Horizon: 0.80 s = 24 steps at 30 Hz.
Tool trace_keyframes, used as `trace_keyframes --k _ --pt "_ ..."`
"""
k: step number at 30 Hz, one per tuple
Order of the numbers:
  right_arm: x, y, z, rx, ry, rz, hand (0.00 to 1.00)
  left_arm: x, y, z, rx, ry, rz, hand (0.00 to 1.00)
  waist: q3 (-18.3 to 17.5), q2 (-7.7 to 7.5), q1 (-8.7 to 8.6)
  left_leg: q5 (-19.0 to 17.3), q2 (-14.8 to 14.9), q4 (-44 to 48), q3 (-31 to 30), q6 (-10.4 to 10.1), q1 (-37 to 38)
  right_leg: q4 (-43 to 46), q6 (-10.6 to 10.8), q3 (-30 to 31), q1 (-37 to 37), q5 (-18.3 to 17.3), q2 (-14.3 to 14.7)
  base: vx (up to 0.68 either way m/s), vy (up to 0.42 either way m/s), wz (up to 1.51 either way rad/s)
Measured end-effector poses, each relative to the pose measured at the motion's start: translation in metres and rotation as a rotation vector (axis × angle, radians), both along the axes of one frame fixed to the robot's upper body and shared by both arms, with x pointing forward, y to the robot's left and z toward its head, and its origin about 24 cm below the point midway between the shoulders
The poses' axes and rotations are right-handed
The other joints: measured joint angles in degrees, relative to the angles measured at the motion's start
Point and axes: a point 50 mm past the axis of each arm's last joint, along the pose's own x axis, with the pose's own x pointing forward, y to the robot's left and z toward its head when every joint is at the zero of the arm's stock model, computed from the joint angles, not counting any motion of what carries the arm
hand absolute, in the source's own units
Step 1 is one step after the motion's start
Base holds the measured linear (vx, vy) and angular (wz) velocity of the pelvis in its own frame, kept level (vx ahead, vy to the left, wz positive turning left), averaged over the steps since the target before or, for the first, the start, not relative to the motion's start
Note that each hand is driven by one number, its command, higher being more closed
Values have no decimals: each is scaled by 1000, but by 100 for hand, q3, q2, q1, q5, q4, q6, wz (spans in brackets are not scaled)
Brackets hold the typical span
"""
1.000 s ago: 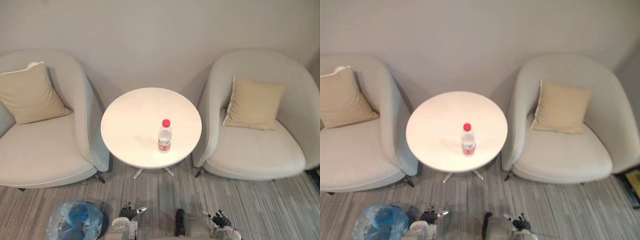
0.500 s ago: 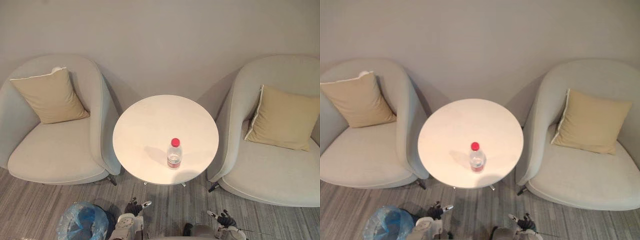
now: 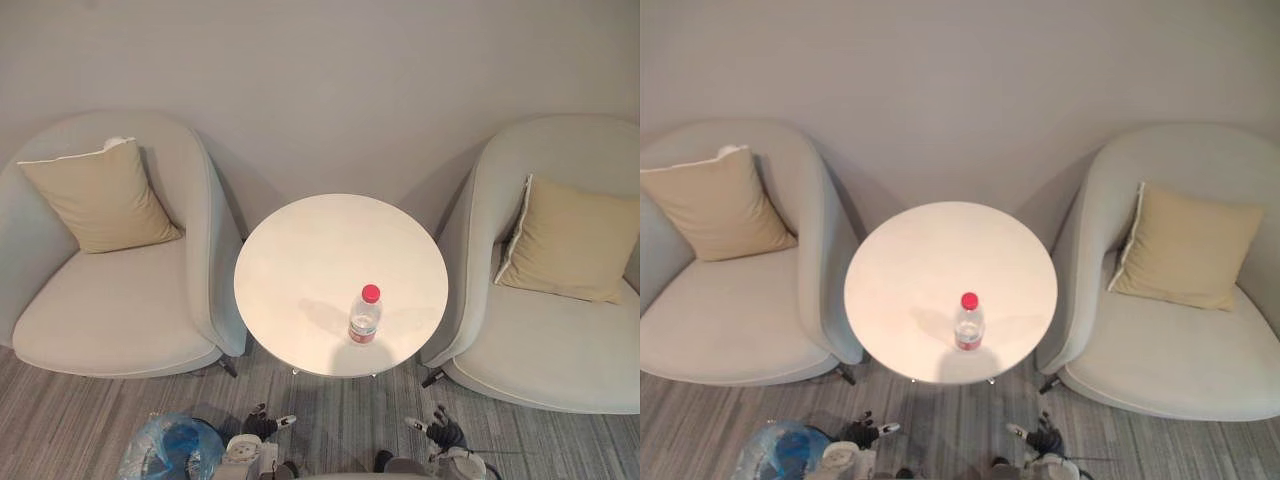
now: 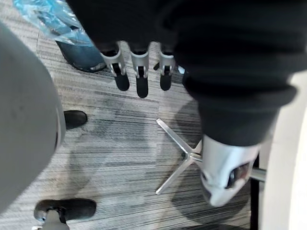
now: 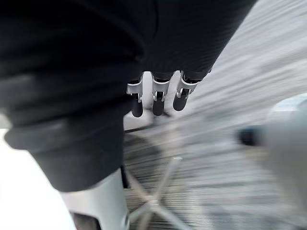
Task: Gather rubbish on tea table into small bin, then transfer packed bag to large trash can.
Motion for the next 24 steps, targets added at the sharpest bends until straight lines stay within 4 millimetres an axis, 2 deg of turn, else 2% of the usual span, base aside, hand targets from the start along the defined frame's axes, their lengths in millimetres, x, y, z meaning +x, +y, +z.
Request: trace_keyframes --k 5,13,24 --pt "4 -11 30 -146 -139 86 0 -5 10 -1 51 18 -30 0 -23 -42 -15 0 4 -50 -105 2 12 -383 9 145 88 243 80 -29 7 -16" --pt "-2 -12 50 -238 -214 150 0 -14 16 -3 91 40 -99 0 -46 -74 -51 17 -39 -200 -217 30 96 -914 40 181 293 561 107 -30 10 -4" --pt "34 -8 77 -361 -352 274 0 -11 13 -1 104 9 -169 0 -32 -43 -35 27 -108 -270 -624 25 -25 -1244 62 -12 432 674 107 26 -2 8"
